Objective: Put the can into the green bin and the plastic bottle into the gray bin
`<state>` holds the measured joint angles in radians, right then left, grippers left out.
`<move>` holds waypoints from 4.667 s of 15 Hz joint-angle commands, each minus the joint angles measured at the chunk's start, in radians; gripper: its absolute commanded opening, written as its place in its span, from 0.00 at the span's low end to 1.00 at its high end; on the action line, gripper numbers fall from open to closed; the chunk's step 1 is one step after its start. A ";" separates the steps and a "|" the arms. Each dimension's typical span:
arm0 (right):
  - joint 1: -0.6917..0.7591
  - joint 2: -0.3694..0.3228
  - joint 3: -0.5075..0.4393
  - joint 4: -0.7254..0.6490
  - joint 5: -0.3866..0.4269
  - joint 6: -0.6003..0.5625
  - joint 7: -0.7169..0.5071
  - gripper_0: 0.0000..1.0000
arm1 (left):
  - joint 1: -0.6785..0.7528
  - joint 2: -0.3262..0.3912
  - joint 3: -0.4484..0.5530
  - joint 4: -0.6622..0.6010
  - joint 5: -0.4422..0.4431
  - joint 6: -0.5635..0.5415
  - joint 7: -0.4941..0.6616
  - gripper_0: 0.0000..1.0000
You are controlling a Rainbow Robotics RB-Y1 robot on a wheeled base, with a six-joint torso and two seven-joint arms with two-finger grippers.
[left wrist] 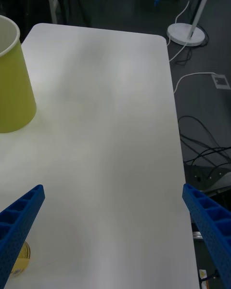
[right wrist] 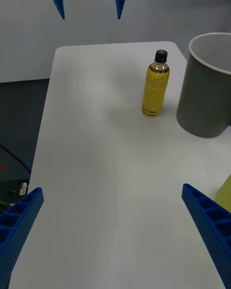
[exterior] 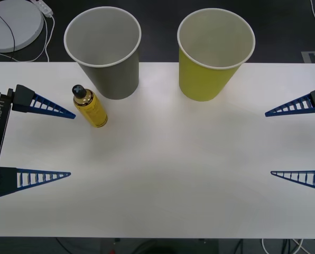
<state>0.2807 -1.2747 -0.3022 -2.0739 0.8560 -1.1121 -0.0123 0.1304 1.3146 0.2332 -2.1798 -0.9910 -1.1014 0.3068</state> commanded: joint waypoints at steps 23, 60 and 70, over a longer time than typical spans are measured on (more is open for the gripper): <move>0.000 0.000 0.000 0.000 0.000 0.000 0.000 1.00 | 0.247 -0.097 0.000 0.203 0.084 0.241 -0.256 1.00; 0.000 0.000 0.000 0.000 0.000 0.000 0.000 1.00 | 0.002 -0.328 -0.499 0.325 -0.179 0.922 -0.233 1.00; 0.000 0.000 0.000 0.000 0.000 0.000 0.000 1.00 | -0.091 -0.497 -0.499 0.384 -0.210 0.922 -0.195 1.00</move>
<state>0.2807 -1.2747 -0.3022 -2.0739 0.8559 -1.1121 -0.0123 0.0430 0.8272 -0.2654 -1.7973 -1.2005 -0.1792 0.1085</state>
